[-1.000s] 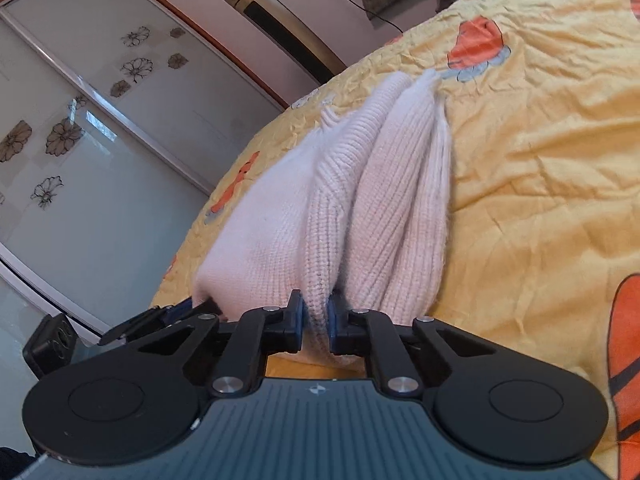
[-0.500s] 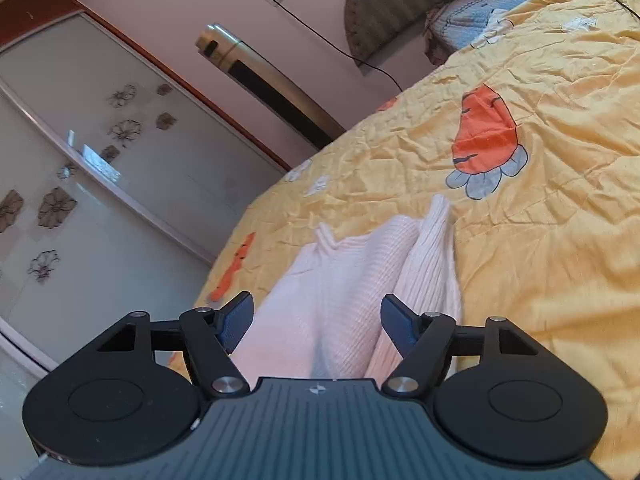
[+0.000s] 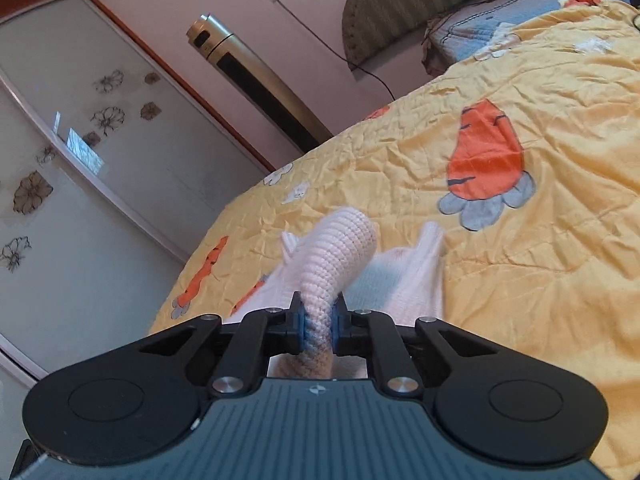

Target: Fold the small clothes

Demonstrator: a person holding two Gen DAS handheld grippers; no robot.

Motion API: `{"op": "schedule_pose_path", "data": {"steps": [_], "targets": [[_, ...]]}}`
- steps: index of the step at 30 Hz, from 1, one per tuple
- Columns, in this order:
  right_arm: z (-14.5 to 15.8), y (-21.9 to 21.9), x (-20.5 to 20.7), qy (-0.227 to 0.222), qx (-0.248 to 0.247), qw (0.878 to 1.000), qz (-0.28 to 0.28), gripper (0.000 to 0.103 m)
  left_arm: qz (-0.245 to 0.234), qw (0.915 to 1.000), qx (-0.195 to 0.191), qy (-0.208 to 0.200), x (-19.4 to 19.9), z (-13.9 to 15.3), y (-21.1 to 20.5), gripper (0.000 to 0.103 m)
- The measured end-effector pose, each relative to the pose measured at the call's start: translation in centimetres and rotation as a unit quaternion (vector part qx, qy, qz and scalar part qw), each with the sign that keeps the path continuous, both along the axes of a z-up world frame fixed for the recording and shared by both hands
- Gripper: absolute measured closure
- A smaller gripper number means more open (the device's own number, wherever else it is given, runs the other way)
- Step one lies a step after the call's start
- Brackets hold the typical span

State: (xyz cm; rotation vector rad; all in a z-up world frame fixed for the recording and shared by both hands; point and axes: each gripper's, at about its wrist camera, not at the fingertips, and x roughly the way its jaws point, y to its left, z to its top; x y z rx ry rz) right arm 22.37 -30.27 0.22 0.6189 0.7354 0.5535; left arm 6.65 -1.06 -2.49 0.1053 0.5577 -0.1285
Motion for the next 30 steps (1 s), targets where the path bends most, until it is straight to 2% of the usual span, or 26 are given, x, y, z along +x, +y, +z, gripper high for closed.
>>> {"op": "schedule_pose_path", "data": {"steps": [2,4,6,7,9,11,13,15,17,18,19,21,22,23,25,28,29,30], "targets": [[-2.7,-0.3,0.5,0.038,-0.023,0.999,-0.002,0.092,0.002,0.9998,0.019,-0.005,0.0,-0.3,-0.6,0.070],[-3.3,-0.8,0.5,0.037,0.012,0.999,-0.013,0.091,-0.002,0.9998,0.017,0.001,-0.4,0.2,-0.5,0.067],[-3.2,-0.6,0.4,0.042,0.025,0.999,-0.019,0.083,-0.010,0.9998,0.015,0.006,-1.4,1.0,-0.2,0.065],[-3.0,-0.4,0.4,0.040,0.022,0.999,-0.018,0.072,-0.020,0.9997,0.013,0.002,-2.3,1.6,0.0,0.066],[-2.0,-0.4,0.1,0.035,0.009,0.999,-0.023,0.069,-0.047,0.9988,0.002,-0.010,-4.0,3.0,0.3,0.059],[0.1,-0.5,-0.5,-0.003,-0.015,0.999,-0.039,0.068,-0.059,0.9977,-0.017,-0.027,-4.4,4.5,0.3,0.059],[2.3,-0.1,-0.9,-0.051,-0.032,0.997,-0.044,0.058,-0.063,0.9961,-0.036,-0.049,-3.5,5.8,-0.3,0.056],[3.9,1.4,-0.3,-0.074,-0.039,0.996,-0.026,0.057,-0.067,0.9949,-0.034,-0.068,-1.6,6.0,-1.6,0.046],[4.7,3.7,0.5,-0.084,-0.047,0.995,0.005,0.038,-0.069,0.9960,-0.018,-0.054,1.2,4.9,-3.1,0.045],[4.5,5.2,1.2,-0.077,-0.058,0.995,0.029,0.034,-0.067,0.9974,-0.008,-0.026,2.8,3.8,-3.7,0.045],[4.1,6.5,1.9,-0.064,-0.081,0.994,0.046,0.033,-0.060,0.9982,-0.005,-0.006,3.7,2.6,-4.0,0.043],[2.1,8.3,3.1,-0.028,-0.172,0.984,0.046,0.036,-0.067,0.9974,-0.003,-0.024,3.4,1.6,-4.1,0.043],[0.6,8.4,3.5,-0.019,-0.212,0.976,0.048,0.047,-0.071,0.9972,0.001,-0.023,3.2,1.6,-4.1,0.043],[-0.5,7.7,2.9,-0.050,-0.199,0.977,0.051,0.047,-0.073,0.9971,-0.002,-0.019,3.1,1.8,-4.0,0.044],[-1.3,6.3,2.3,-0.053,-0.158,0.985,0.044,0.048,-0.068,0.9973,-0.022,-0.015,3.0,2.6,-3.3,0.044],[0.6,7.2,0.9,-0.058,-0.197,0.978,0.035,0.046,-0.074,0.9951,-0.046,-0.048,1.3,4.4,-2.3,0.045],[1.6,7.2,-0.1,-0.063,-0.204,0.977,0.023,0.043,-0.076,0.9945,-0.045,-0.057,0.8,4.7,-2.2,0.045],[2.5,7.0,-1.4,-0.078,-0.193,0.978,0.019,0.043,-0.078,0.9946,-0.039,-0.056,0.8,4.6,-2.2,0.045]]}}
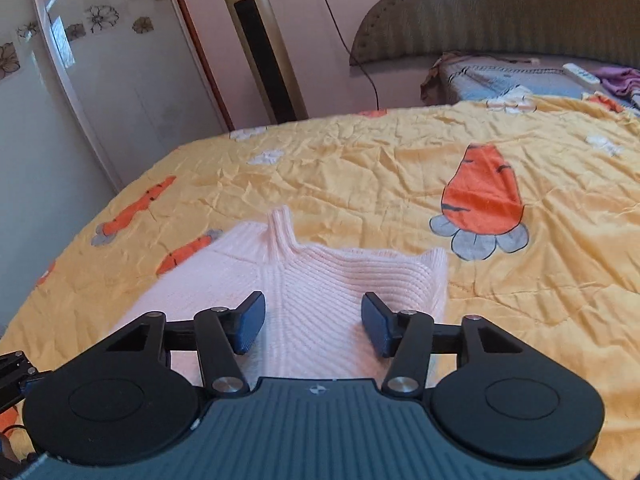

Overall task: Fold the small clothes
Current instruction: 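Release the bundle and lift both grippers away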

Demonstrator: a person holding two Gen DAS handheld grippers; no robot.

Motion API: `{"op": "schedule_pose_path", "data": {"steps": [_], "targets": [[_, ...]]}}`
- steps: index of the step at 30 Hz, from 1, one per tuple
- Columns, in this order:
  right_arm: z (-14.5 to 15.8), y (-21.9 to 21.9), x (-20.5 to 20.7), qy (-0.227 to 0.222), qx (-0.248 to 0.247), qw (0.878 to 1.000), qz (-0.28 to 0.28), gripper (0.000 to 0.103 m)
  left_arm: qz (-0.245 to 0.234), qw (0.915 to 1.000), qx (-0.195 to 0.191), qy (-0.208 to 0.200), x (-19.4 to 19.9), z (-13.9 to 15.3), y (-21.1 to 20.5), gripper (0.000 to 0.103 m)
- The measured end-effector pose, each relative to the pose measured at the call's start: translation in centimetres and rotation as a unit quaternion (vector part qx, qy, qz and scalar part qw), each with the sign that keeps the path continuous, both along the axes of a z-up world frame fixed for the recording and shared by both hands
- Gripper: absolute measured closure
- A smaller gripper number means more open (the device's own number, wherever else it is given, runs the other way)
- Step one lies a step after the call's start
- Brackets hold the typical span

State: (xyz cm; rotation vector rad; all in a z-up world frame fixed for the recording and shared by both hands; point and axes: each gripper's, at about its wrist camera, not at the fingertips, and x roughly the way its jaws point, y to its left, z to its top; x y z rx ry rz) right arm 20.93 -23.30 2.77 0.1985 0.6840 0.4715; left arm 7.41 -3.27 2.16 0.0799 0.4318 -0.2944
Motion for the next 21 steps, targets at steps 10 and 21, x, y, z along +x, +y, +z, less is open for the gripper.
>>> {"op": "schedule_pose_path", "data": {"steps": [10,21], "targets": [[-2.5,0.8,-7.8,-0.050,0.005,0.996,0.070,0.040,-0.001,0.9991,0.042,0.001,-0.9,-1.8,-2.1,0.044],[-2.9,0.3,-10.6,-0.023,0.065,0.996,0.063,0.047,0.012,0.9992,0.025,0.030,-2.8,-3.6,-2.5,0.043]]}}
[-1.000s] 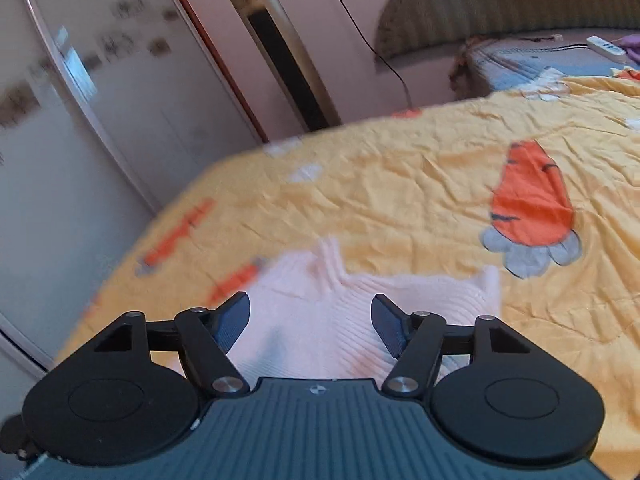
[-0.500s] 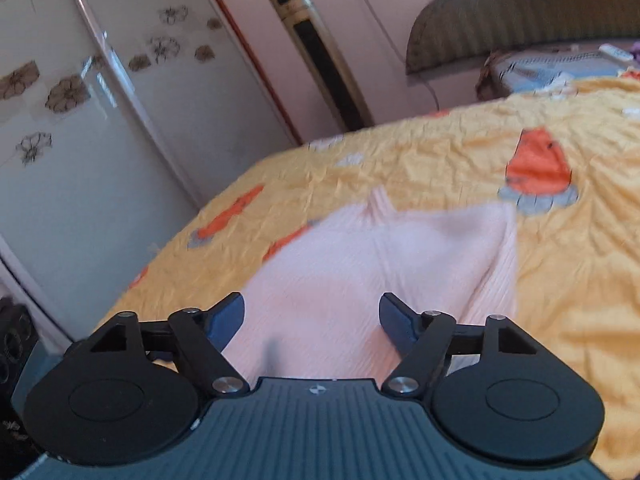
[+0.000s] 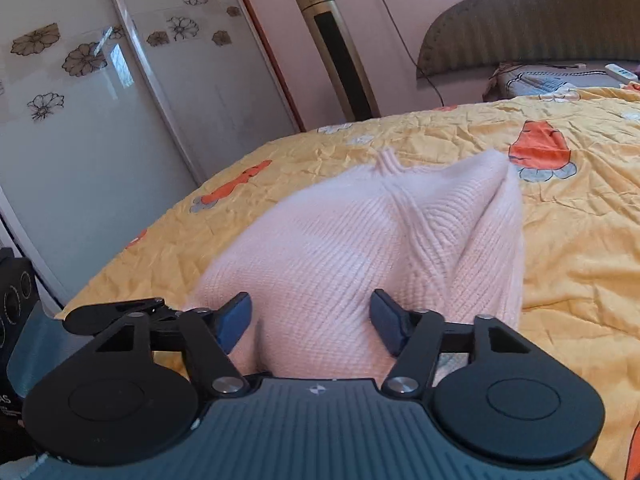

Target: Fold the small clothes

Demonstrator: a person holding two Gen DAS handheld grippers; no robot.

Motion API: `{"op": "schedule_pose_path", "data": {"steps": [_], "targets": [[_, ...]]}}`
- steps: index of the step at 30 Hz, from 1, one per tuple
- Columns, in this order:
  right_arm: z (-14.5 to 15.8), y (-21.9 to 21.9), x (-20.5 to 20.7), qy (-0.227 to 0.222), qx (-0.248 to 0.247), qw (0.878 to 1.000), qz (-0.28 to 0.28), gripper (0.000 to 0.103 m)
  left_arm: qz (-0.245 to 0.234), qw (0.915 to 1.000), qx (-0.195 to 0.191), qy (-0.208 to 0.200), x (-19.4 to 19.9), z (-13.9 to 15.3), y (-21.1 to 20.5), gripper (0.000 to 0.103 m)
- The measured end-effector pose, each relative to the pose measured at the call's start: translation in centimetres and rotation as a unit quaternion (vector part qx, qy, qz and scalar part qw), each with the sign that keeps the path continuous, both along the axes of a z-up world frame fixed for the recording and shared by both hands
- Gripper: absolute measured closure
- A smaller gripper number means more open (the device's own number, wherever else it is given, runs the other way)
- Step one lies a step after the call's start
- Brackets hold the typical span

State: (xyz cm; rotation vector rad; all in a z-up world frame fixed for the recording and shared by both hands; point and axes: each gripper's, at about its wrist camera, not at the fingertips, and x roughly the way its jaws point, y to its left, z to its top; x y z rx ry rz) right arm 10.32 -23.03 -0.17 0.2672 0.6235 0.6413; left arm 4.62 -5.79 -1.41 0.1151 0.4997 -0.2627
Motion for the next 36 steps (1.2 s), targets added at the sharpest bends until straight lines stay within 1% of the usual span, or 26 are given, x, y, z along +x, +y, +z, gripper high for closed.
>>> {"op": "schedule_pose_path", "data": {"steps": [1,2,3,5,6,7,8,9,10,11,12,14,15,18,19,20,21,22,23,24,27,28,30,33,35,36], "targets": [[0.6,-0.5,0.0,0.018,0.013,1.000,-0.018,0.050,-0.002,0.9996,-0.020,-0.021,-1.2,0.8,0.5,0.043],[1.4,-1.3,-0.5,0.034,0.039,0.998,-0.030,0.045,0.005,0.9989,-0.037,-0.029,-1.9,1.3,1.3,0.038],[1.9,-2.2,-1.0,0.035,0.059,0.997,-0.035,0.040,0.016,0.9978,-0.059,-0.026,-2.2,1.7,2.3,0.032],[2.2,-4.3,-2.4,0.029,0.095,0.994,-0.046,0.012,0.046,0.9891,-0.140,0.009,-1.3,2.0,5.3,0.026],[2.1,-5.3,-2.6,0.035,0.104,0.993,-0.054,0.009,0.071,0.9807,-0.180,0.026,-0.4,1.9,7.0,0.026],[1.6,-6.4,-2.2,0.053,0.113,0.990,-0.064,0.011,0.100,0.9691,-0.221,0.045,0.8,1.8,8.8,0.026],[1.1,-7.3,-1.6,0.071,0.120,0.988,-0.072,0.012,0.125,0.9535,-0.266,0.068,2.2,1.4,10.8,0.026],[0.4,-8.0,-0.9,0.092,0.125,0.985,-0.079,0.012,0.136,0.9387,-0.302,0.095,3.7,1.0,12.2,0.026],[-0.3,-8.8,0.3,0.115,0.132,0.981,-0.079,0.012,0.134,0.9292,-0.323,0.119,5.0,0.6,13.0,0.026],[-1.1,-9.2,1.5,0.137,0.142,0.977,-0.077,0.012,0.120,0.9225,-0.338,0.142,6.4,0.2,13.4,0.026],[-1.6,-9.4,2.5,0.154,0.148,0.974,-0.078,0.012,0.108,0.9188,-0.345,0.158,7.5,-0.2,13.5,0.026],[-2.5,-9.1,4.5,0.181,0.155,0.968,-0.077,0.014,0.107,0.9162,-0.339,0.185,9.4,-1.0,13.3,0.023],[-2.9,-8.6,5.3,0.190,0.154,0.967,-0.068,0.013,0.105,0.9127,-0.341,0.199,10.5,-1.5,13.2,0.023],[-4.0,-6.8,7.3,0.216,0.128,0.967,-0.051,0.013,0.094,0.8915,-0.377,0.233,12.5,-3.5,13.4,0.023],[-4.4,-6.1,7.7,0.223,0.119,0.966,-0.044,0.013,0.094,0.8902,-0.380,0.233,12.9,-3.6,13.3,0.024],[-4.6,-5.7,7.8,0.214,0.123,0.968,-0.037,0.012,0.097,0.8976,-0.366,0.226,13.1,-3.5,12.8,0.035],[-4.8,-5.4,7.9,0.208,0.129,0.969,-0.031,0.016,0.097,0.9086,-0.343,0.217,13.1,-3.0,12.2,0.042],[-4.8,-5.0,8.0,0.205,0.126,0.970,-0.033,0.023,0.096,0.9189,-0.322,0.206,12.9,-2.4,11.6,0.045],[-4.7,-4.6,8.0,0.198,0.118,0.972,-0.034,0.027,0.095,0.9271,-0.304,0.197,12.5,-1.9,11.2,0.049],[-4.5,-4.2,7.8,0.186,0.109,0.976,-0.031,0.028,0.095,0.9340,-0.288,0.189,12.0,-1.2,10.9,0.050],[-3.2,-3.1,7.0,0.156,0.084,0.984,-0.022,0.035,0.108,0.9444,-0.267,0.159,10.5,0.6,11.1,0.051],[-2.7,-2.5,6.8,0.145,0.078,0.986,-0.015,0.036,0.112,0.9468,-0.265,0.143,9.7,1.3,11.6,0.051],[-1.9,-1.3,6.7,0.139,0.080,0.987,0.003,0.036,0.128,0.9458,-0.265,0.137,9.3,1.9,12.8,0.051],[-1.7,0.4,7.4,0.137,0.083,0.987,0.023,0.037,0.147,0.9435,-0.248,0.164,9.5,0.2,13.5,0.048],[-2.4,1.1,8.3,0.139,0.071,0.987,0.021,0.037,0.142,0.9440,-0.255,0.153,9.0,-0.4,13.7,0.046],[-2.9,1.0,8.5,0.142,0.073,0.987,0.019,0.037,0.143,0.9438,-0.258,0.150,8.6,-0.2,13.7,0.042]]}}
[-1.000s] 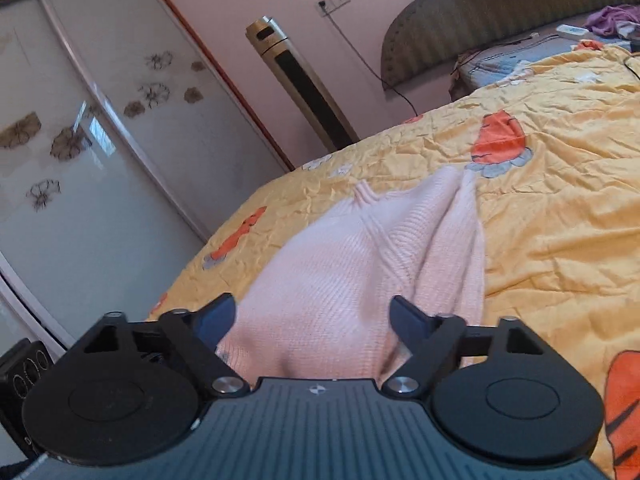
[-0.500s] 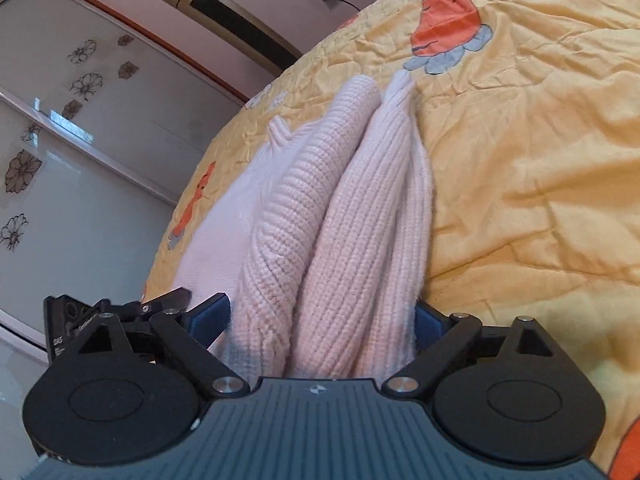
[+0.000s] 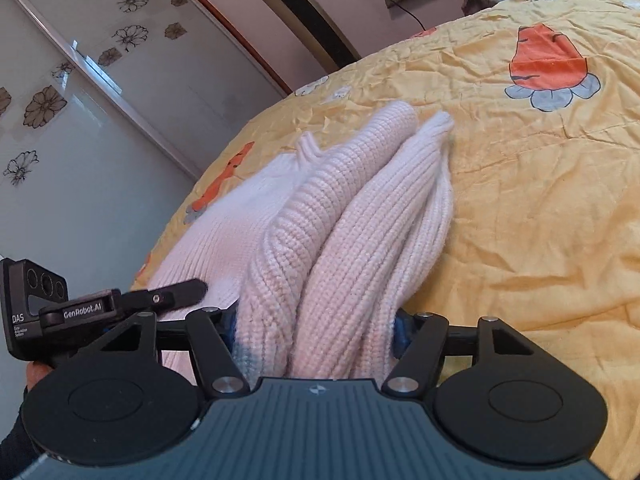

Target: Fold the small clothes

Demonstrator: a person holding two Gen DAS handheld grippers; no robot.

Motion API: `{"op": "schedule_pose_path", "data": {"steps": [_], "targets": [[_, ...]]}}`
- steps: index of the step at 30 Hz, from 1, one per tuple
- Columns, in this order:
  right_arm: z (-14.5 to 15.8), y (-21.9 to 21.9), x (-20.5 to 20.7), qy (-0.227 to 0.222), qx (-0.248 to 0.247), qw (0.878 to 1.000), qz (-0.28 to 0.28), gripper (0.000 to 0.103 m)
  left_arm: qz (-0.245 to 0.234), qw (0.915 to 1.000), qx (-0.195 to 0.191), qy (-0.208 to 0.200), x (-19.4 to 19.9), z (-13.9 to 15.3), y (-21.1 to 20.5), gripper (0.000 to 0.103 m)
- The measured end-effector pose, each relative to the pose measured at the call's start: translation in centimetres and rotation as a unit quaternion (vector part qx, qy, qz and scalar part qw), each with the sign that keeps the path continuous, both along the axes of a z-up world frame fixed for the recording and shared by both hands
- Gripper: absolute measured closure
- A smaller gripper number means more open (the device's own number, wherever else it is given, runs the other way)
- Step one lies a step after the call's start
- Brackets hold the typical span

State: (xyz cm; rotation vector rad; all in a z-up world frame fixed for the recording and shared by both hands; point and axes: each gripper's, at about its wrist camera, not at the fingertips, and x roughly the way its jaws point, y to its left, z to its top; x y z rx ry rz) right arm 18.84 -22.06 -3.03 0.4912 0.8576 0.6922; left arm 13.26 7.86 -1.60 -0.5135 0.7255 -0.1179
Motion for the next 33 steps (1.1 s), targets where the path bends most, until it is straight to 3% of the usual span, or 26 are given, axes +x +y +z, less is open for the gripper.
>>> {"op": "schedule_pose_path", "data": {"steps": [4,6,8,11,14,16,17,19,21,22,23,25,28,30,33], "targets": [[-0.2,-1.5,-0.9,0.022,0.018,0.999,-0.017,0.036,0.020,0.9986,0.038,-0.030,-3.1,1.1,-0.7,0.037],[0.9,-2.5,-2.5,0.019,0.024,0.999,-0.036,0.032,0.010,0.9983,0.040,-0.041,-4.6,1.1,-0.8,0.026],[1.3,-3.7,-4.1,0.013,0.049,0.998,-0.043,0.015,0.000,0.9985,0.043,-0.036,-5.2,0.8,-1.2,0.025],[0.4,-3.8,-5.2,0.037,0.066,0.997,-0.026,0.012,-0.003,0.9974,0.063,-0.036,-5.1,0.1,-1.9,0.024],[-0.5,-2.5,-5.4,0.034,0.040,0.999,-0.010,0.026,-0.026,0.9935,0.106,-0.035,-4.9,-0.5,-2.6,0.035],[-0.3,-1.9,-5.8,-0.008,-0.014,1.000,0.011,0.040,-0.034,0.9946,0.096,-0.021,-5.2,0.5,-2.0,0.045],[-0.1,-2.3,-5.7,-0.002,-0.012,1.000,0.012,0.044,-0.039,0.9942,0.098,-0.022,-5.5,1.0,-1.9,0.046],[1.1,-2.8,-6.2,-0.010,-0.017,1.000,0.014,0.054,-0.043,0.9920,0.117,-0.018,-5.5,0.7,-2.2,0.046],[1.4,-2.2,-6.6,-0.023,-0.042,0.999,0.018,0.053,-0.040,0.9906,0.129,-0.025,-5.4,-0.4,-2.6,0.034],[1.0,-2.0,-6.4,-0.017,-0.044,0.999,0.018,0.045,-0.033,0.9906,0.129,-0.032,-5.6,-0.6,-2.6,0.032],[0.6,-1.8,-6.2,-0.013,-0.047,0.999,0.010,0.030,-0.018,0.9907,0.129,-0.039,-6.2,-0.5,-2.6,0.028],[0.5,-1.7,-6.4,-0.005,-0.055,0.998,-0.016,0.016,0.000,0.9884,0.142,-0.056,-7.8,0.3,-2.9,0.028],[1.6,-2.9,-8.7,-0.023,-0.037,0.998,-0.043,0.020,0.031,0.9774,0.187,-0.094,-11.1,1.1,-4.2,0.027],[2.5,-3.9,-10.9,-0.049,-0.038,0.996,-0.068,0.017,0.040,0.9721,0.207,-0.102,-12.5,0.7,-5.6,0.027],[2.3,-3.7,-14.0,-0.073,-0.085,0.987,-0.115,0.010,0.021,0.9692,0.224,-0.099,-13.3,-0.8,-8.1,0.027]]}}
